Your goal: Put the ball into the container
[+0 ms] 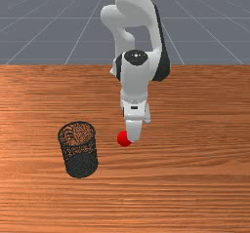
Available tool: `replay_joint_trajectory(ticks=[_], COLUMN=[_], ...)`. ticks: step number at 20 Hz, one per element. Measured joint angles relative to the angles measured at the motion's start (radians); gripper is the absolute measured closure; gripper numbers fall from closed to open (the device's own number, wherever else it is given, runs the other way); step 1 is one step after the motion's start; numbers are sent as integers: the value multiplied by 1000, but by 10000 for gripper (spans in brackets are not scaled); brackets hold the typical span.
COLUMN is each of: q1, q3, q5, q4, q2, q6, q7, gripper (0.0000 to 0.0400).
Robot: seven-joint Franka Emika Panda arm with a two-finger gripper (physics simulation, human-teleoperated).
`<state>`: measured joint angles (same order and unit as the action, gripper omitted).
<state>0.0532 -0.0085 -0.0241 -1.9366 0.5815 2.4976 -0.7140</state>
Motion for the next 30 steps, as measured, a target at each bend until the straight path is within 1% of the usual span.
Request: replay_joint_trajectory(ticks=[3,5,9,10,13,14,16,18,19,21,22,24,26,27,30], q1=[4,-26,-67,-85,-93,-99,-83,-82,-82,-65,-58,-55,-47,-42,-50], q3=[-9,-2,-8,-1,0,5,-11,-11,-11,0,3,4,-4,-9,-1], q5=[-11,0,4,17,23,37,12,11,10,8,7,6,-12,-18,-3], q4=[3,1,2,4,-5,-10,13,88,135,151,143,90,55,52,74], q2=[16,15,16,17,-21,-60,-173,-269,-295,-308,-304,-259,-144,-77,82], q6=[9,12,12,11,-27,-77,-224,-391,-459,-470,-452,-328,-157,-94,38], q7=[4,-41,-90,-109,-115,-127,-99,-101,-106,-63,-63,-61,-42,-34,-47], gripper=[0,0,0,0,0,0,0,0,0,0,0,0,0,0,0])
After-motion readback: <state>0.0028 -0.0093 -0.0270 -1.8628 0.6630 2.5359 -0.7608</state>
